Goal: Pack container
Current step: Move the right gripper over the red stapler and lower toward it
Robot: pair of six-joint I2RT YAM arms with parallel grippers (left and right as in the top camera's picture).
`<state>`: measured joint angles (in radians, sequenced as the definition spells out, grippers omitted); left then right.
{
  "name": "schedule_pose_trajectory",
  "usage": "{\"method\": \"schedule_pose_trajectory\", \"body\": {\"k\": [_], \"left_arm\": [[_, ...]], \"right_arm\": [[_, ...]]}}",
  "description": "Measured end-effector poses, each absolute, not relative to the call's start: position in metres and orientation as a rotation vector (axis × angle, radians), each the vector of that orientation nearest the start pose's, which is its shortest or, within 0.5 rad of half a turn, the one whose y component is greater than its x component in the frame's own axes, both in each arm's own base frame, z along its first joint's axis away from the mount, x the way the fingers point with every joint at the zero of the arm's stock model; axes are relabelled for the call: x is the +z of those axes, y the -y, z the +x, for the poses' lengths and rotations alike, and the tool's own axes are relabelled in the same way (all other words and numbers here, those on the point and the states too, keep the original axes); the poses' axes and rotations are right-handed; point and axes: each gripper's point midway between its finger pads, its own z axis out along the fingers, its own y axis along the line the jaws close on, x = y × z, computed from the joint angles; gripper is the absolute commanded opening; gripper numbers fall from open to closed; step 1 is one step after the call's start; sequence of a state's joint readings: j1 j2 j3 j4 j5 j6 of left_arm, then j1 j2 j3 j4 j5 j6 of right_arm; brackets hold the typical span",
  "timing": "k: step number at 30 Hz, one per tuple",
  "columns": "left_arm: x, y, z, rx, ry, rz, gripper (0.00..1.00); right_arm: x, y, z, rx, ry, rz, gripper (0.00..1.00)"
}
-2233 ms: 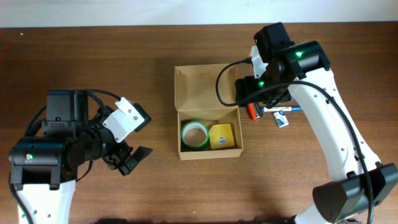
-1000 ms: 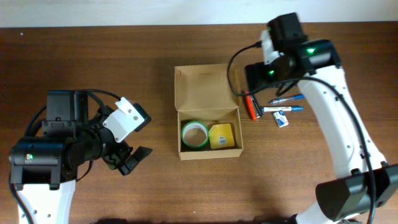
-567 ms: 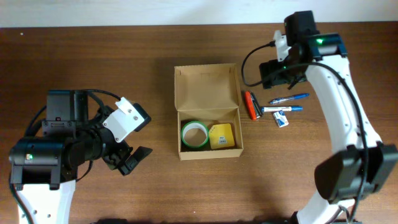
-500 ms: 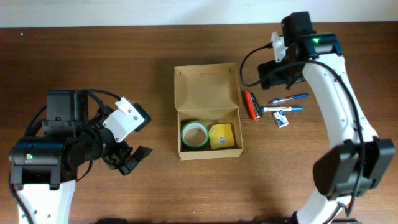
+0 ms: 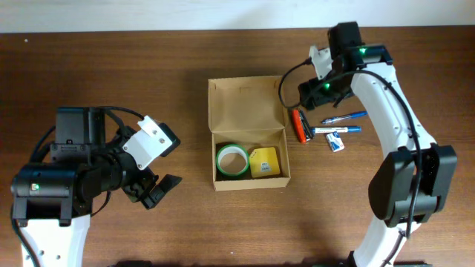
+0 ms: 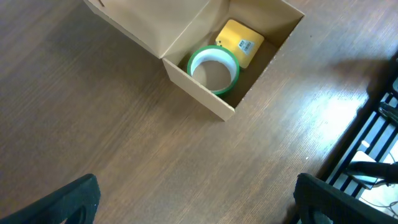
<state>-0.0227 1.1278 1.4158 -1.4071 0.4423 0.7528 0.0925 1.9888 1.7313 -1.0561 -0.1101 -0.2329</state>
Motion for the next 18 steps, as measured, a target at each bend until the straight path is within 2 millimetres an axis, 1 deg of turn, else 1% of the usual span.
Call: {"method": "schedule_pose_trajectory", "body": {"k": [2, 7, 14, 18], "left_arm": [[0.273, 0.079, 0.223, -0.326, -2.310, 1.085, 1.00], [0.273, 0.079, 0.223, -0.326, -2.310, 1.086, 1.00], [0.273, 0.079, 0.223, -0.326, -2.310, 1.086, 1.00], [0.273, 0.079, 0.223, -0.326, -2.310, 1.086, 1.00]], "right_arm": [[0.102, -0.056, 0.432, 0.145, -2.856, -0.484, 0.90], [0.079, -0.051, 0.428, 0.155, -2.866, -0.474, 0.90], [0.055, -0.059, 0.422, 0.224, -2.848, -0.515, 0.90], [0.045, -0.061, 0.419, 0.240, -2.844, -0.526, 0.88]]}}
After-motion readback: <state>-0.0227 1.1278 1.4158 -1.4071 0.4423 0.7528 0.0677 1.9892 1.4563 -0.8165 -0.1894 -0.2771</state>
